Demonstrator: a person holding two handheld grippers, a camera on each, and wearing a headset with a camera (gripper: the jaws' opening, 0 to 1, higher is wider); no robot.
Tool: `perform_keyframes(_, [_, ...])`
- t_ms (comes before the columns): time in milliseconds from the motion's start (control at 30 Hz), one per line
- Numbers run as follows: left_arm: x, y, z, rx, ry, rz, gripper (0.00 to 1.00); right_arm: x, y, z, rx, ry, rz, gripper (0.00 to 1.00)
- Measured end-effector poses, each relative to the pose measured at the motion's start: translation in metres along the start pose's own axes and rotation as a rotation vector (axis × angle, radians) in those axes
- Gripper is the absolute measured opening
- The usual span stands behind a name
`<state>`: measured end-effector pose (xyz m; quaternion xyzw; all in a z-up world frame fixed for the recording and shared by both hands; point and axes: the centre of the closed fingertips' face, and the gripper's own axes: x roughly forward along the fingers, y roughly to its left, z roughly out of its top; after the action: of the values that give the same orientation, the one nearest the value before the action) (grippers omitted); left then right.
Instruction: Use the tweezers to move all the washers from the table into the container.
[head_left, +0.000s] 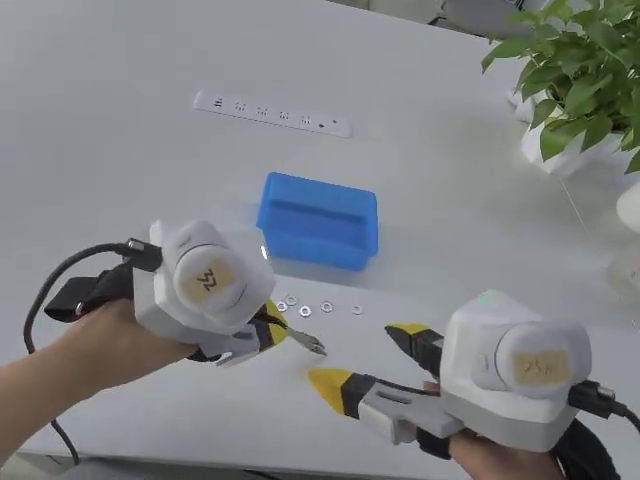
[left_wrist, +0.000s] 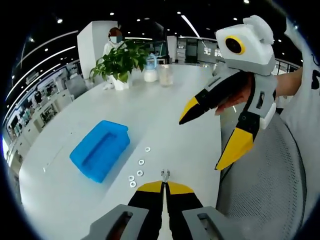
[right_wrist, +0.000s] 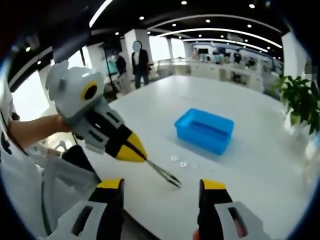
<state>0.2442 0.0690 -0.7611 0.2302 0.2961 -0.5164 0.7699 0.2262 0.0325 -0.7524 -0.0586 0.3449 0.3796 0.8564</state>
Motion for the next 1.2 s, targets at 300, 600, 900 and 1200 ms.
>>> perform_keyframes(300, [-0.009,-0.011,0.01,0.066,-0.002,-0.022,0.0,0.032,0.021,-0.012,-0.106,0.063,0.082,0.42])
perform_keyframes(600, [-0.013,-0.023,0.007,0.143,0.019,-0.083,0.0,0.057,0.019,-0.026,-0.349,0.136,0.124,0.16])
perform_keyframes(900, [-0.012,-0.024,0.005,0.203,0.032,-0.104,0.0,0.067,0.025,-0.029,-0.523,0.184,0.197,0.06])
perform_keyframes(1200, [-0.009,-0.022,0.003,0.126,-0.006,-0.047,0.0,0.067,0.024,-0.031,-0.518,0.185,0.203,0.03])
